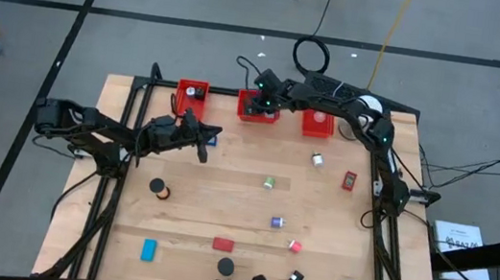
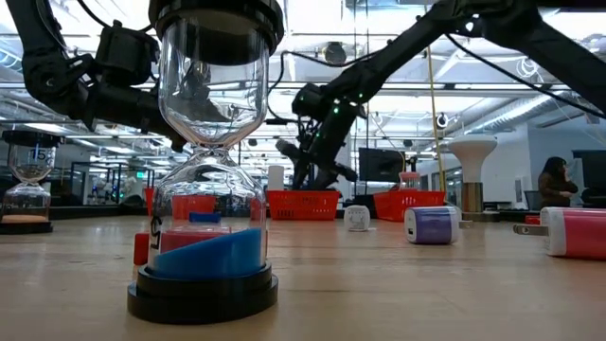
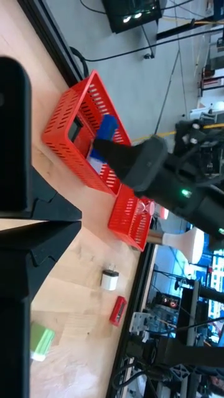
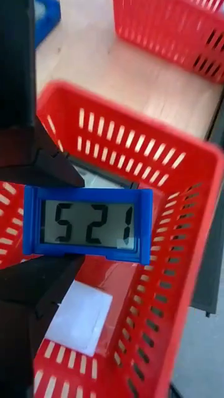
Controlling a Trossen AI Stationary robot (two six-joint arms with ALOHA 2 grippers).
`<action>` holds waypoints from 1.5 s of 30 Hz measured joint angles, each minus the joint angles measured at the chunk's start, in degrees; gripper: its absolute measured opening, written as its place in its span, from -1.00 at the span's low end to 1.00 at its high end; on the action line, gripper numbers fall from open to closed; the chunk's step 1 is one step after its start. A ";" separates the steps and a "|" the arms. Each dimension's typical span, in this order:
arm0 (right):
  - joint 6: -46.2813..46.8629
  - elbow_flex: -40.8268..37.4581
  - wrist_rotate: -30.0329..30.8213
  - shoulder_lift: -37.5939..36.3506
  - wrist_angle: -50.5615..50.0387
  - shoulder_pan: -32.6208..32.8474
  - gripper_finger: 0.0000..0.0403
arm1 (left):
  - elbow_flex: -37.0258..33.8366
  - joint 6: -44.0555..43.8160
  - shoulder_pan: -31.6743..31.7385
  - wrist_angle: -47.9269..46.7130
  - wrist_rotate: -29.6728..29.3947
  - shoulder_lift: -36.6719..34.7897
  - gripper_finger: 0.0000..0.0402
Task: Pick & Place Office items
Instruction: Put the blue digital clock into the middle red bin, then put the green charger adapter into the left red bin
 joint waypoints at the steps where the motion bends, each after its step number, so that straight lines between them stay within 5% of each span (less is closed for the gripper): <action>1: 0.02 0.00 0.04 0.36 -0.10 -0.10 -0.26 | 0.00 0.00 0.00 -0.02 0.02 0.00 -0.94; 21: -0.55 -0.85 1.59 0.33 0.16 -0.61 -0.10 | 0.00 -0.68 0.00 -0.13 0.04 0.00 -0.94; 36: -4.89 -0.96 1.70 -2.71 0.54 -0.32 0.22 | 0.00 -0.80 0.00 -0.63 0.06 0.00 -0.98; 40: -12.19 -0.90 2.11 -6.96 -3.19 0.49 0.12 | 0.00 -0.48 -0.01 -1.80 0.07 0.00 -0.96; 45: -19.48 -4.41 3.27 -11.25 -4.70 3.88 -0.29 | 0.00 -0.47 0.00 -2.16 0.57 0.00 -0.88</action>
